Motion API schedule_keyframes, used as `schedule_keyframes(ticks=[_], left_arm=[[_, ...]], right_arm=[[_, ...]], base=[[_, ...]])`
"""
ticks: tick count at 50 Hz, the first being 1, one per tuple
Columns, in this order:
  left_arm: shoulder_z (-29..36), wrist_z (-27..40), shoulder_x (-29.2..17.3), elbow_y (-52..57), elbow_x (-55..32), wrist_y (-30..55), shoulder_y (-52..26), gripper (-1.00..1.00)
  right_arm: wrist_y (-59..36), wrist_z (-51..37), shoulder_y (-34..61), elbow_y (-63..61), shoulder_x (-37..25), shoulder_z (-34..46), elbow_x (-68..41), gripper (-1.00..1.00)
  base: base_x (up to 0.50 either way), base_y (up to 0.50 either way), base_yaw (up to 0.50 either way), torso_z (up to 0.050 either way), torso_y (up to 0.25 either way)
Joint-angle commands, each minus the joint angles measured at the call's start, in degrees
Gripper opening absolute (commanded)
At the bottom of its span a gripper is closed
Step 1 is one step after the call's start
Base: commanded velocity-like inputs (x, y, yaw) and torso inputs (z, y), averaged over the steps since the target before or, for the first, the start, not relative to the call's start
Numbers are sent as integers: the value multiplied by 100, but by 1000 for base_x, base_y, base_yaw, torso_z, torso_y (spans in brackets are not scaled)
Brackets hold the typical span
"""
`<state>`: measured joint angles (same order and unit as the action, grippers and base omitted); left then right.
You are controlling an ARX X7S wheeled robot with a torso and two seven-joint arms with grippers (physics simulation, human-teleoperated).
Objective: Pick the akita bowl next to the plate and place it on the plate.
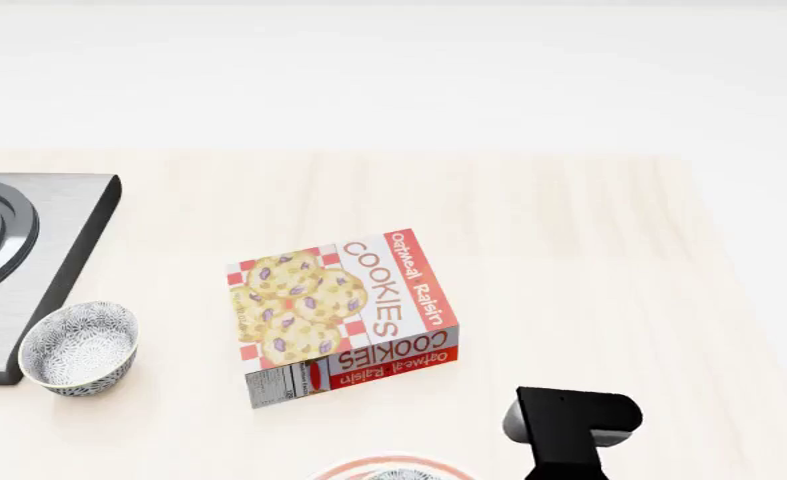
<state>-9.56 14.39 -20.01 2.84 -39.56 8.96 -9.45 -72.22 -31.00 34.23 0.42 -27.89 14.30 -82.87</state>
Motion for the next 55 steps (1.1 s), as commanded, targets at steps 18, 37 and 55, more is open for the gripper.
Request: schedule_keyframes(ticks=[18,37,55], left_arm=[[28,11,1,-10,-4,-60,37,100],[28,113,-63,129,-84,54,37,100],[63,38,-44,-31,-44,-54,-8,100]], right_arm=[[-219,-1693,452,-1386,-609,-627,-1821,100],[78,-2217,202,-2751,-894,-1001,-1534,100],[1275,-1188,-819,-3678,-837,-1047,1536,100]], base=[[0,0,0,0,0],[0,0,0,0,0],[0,0,0,0,0]])
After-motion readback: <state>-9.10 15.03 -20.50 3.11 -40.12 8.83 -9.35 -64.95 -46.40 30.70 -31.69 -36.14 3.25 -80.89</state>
